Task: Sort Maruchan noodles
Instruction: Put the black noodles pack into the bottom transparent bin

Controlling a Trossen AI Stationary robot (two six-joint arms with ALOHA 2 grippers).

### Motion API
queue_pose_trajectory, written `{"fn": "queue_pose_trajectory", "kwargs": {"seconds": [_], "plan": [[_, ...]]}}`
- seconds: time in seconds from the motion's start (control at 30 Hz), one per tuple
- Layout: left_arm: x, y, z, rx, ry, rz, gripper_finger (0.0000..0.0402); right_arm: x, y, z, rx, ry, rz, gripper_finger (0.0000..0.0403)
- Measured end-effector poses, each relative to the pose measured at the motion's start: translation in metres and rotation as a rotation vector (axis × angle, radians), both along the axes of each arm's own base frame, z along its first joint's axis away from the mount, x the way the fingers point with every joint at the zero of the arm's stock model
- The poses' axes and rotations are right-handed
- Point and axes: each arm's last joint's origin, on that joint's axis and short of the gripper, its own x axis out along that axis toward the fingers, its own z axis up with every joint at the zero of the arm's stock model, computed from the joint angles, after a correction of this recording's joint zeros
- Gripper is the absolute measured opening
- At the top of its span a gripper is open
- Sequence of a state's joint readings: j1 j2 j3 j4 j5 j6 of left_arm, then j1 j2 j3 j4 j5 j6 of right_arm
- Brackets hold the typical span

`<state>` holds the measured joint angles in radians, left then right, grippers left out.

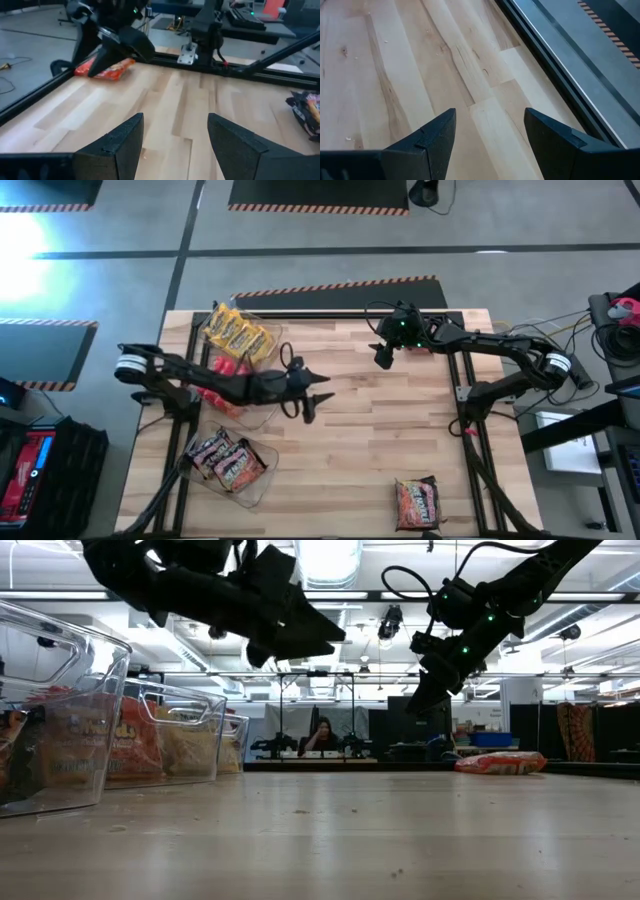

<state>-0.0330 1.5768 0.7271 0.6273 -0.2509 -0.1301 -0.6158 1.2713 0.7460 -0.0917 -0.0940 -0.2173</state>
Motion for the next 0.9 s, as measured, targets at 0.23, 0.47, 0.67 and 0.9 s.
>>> {"fn": "queue_pose_trajectory", "kwargs": {"seconds": [0.23, 0.47, 0.67, 0.9], "plan": [[0.016, -0.011, -0.009, -0.015, 0.029, -0.076, 0.0203, 0.000, 0.000, 0.001, -0.006, -0.008, 0.001, 0.0224], [0.028, -0.005, -0.015, -0.046, 0.041, -0.048, 0.0203, 0.004, -0.001, 0.005, 0.161, -0.163, -0.160, 0.0224], [0.029, -0.001, -0.014, -0.038, 0.038, -0.039, 0.0203, 0.006, -0.003, 0.010, 0.164, -0.228, -0.180, 0.0224], [0.029, 0.005, -0.015, -0.044, 0.048, -0.023, 0.0203, 0.006, -0.004, 0.010, 0.159, -0.238, -0.215, 0.0224]]}}
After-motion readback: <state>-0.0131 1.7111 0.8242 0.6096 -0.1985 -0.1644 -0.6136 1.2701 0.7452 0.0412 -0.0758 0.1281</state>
